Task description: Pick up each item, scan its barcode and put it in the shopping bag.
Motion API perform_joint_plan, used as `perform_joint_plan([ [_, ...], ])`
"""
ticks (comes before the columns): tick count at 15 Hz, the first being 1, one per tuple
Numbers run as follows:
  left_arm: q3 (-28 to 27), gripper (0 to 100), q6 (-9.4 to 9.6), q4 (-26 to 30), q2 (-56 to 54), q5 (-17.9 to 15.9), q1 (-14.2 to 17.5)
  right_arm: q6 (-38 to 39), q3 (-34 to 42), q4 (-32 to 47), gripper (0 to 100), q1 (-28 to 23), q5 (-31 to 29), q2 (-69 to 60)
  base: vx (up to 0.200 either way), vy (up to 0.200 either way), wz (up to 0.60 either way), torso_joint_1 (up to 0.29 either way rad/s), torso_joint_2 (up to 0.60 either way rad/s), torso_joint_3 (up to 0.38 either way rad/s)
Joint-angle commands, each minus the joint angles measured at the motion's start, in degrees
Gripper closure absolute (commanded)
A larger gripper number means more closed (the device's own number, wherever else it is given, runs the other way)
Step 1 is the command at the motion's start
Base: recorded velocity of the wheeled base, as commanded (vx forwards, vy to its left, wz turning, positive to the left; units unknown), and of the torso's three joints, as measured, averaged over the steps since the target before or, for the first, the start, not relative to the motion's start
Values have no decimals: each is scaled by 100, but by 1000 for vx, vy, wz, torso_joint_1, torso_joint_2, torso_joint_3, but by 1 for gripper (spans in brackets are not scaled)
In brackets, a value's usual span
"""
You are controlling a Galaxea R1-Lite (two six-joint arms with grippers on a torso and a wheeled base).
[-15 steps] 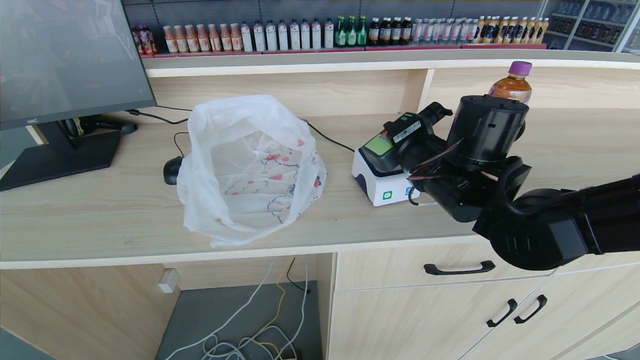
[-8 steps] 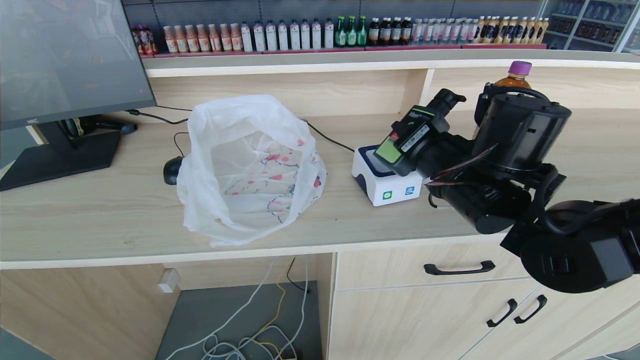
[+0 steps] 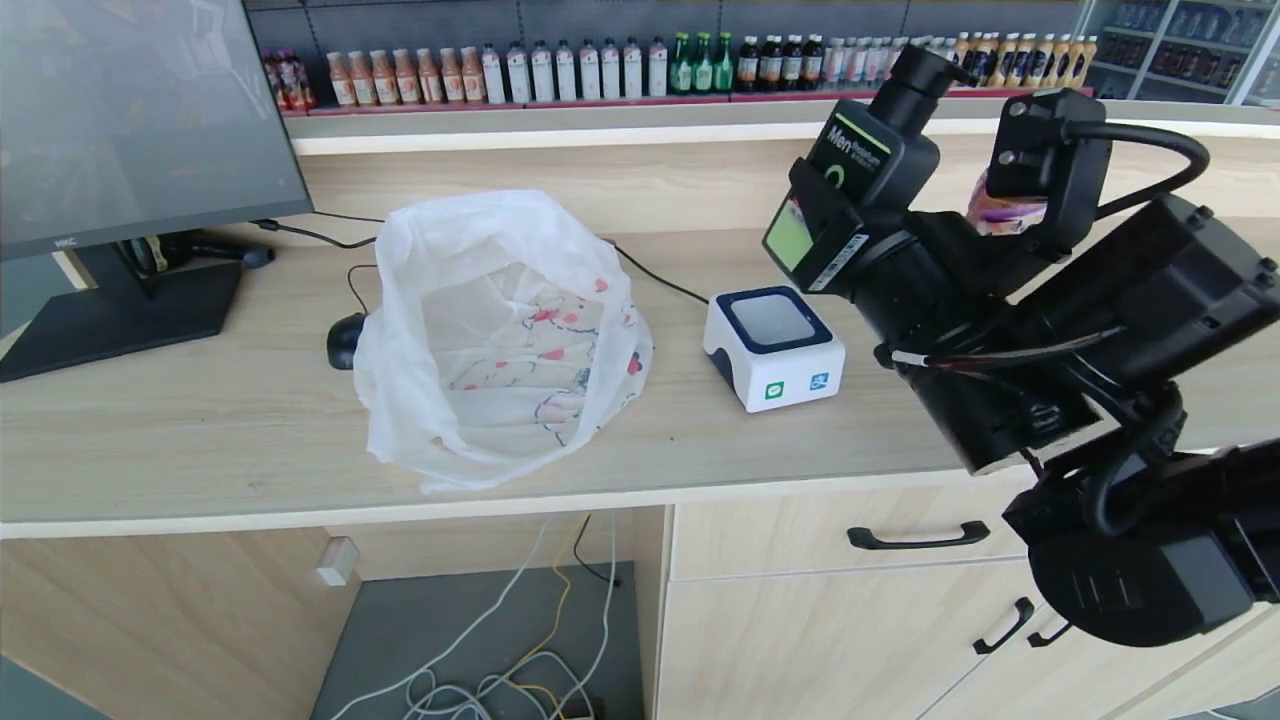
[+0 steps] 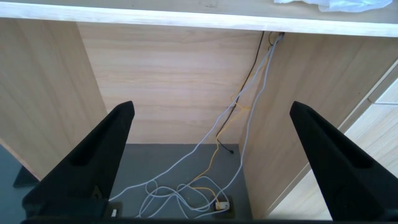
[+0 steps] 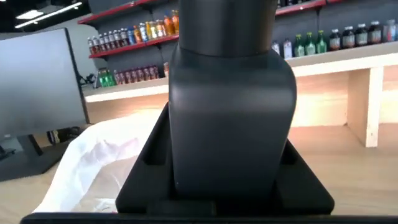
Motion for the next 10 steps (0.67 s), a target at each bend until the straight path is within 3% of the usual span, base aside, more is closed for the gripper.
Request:
perform_joint_plan([
  [1,0,0,-1,-2,-2,0,0,-751,47,-745,100,20,946,629,0,0,0,0,0,0],
  [3,0,0,8,-2,-2,0,0,-1146,30,-745,100,-7,1447,796,0,0,0,0,0,0],
  [10,0,0,-1,-2,-2,0,0,-804,91,-745,100,-15,972,620,0,0,0,0,0,0],
])
